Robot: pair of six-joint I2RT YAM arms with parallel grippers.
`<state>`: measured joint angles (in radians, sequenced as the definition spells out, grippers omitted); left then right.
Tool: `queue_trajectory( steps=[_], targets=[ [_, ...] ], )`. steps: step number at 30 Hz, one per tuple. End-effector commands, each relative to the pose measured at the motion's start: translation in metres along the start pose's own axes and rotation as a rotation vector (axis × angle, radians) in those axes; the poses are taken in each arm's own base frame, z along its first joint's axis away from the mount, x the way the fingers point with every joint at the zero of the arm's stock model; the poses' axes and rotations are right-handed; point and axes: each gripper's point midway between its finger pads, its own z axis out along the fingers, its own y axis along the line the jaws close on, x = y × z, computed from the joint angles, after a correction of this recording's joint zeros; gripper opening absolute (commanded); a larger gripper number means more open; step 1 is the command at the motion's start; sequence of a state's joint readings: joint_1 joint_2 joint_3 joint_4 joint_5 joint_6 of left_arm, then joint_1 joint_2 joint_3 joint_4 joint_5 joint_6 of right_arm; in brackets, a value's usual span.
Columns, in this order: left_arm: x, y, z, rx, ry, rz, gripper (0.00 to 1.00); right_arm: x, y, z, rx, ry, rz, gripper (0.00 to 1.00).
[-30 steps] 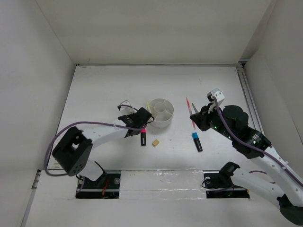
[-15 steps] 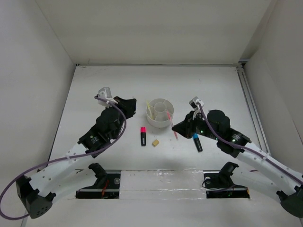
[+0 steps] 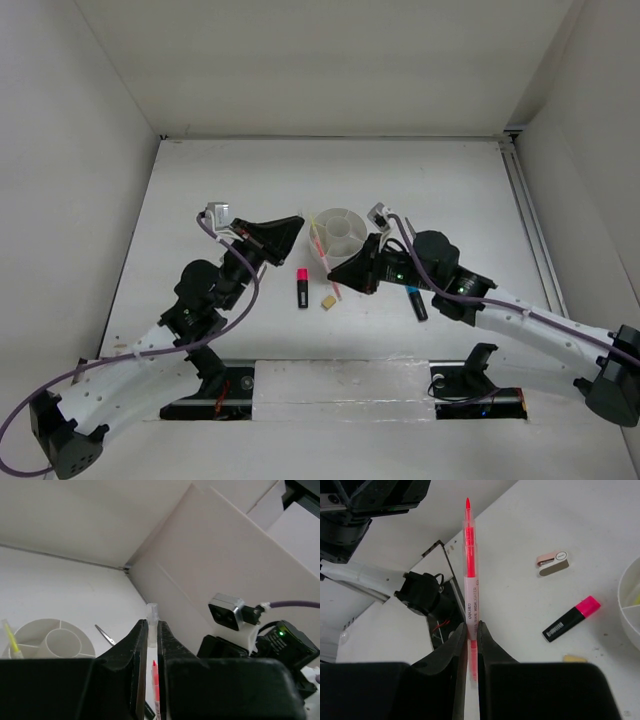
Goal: Sort the stationery into containers
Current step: Close the pen cap on the pen.
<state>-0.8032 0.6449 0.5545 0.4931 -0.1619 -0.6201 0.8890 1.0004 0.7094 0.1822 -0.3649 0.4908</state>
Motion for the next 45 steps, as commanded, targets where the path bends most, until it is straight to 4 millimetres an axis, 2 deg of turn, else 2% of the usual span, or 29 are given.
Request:
queue_trajectory(
  steps=[1, 5, 11, 14, 34, 42, 45],
  targets=[
    [-0.02, -0.033, -0.009, 0.167, -0.077, 0.009, 0.0, -0.043, 0.041, 0.007, -0.138, -0.118, -0.049, 0.0],
    [-0.023, -0.033, -0.014, 0.185, -0.1, 0.004, 0.0, -0.038, 0.054, 0.013, -0.177, -0.103, -0.052, 0.0],
    [-0.018, -0.029, -0.015, 0.184, -0.099, 0.014, 0.0, -0.046, 0.056, 0.015, -0.179, -0.123, -0.049, 0.0],
    [-0.02, -0.03, -0.015, 0.189, -0.107, 0.012, 0.0, -0.044, 0.058, 0.018, -0.187, -0.119, -0.049, 0.0],
    [-0.024, -0.033, -0.019, 0.204, -0.121, -0.011, 0.0, -0.048, 0.053, 0.019, -0.155, -0.139, -0.045, 0.0],
    [-0.015, -0.025, -0.015, 0.174, -0.098, -0.015, 0.0, -0.052, 0.055, 0.019, -0.159, -0.146, -0.048, 0.0],
    [-0.015, -0.028, -0.016, 0.187, -0.099, -0.016, 0.0, -0.053, 0.054, 0.019, -0.152, -0.151, -0.047, 0.0]
  ],
)
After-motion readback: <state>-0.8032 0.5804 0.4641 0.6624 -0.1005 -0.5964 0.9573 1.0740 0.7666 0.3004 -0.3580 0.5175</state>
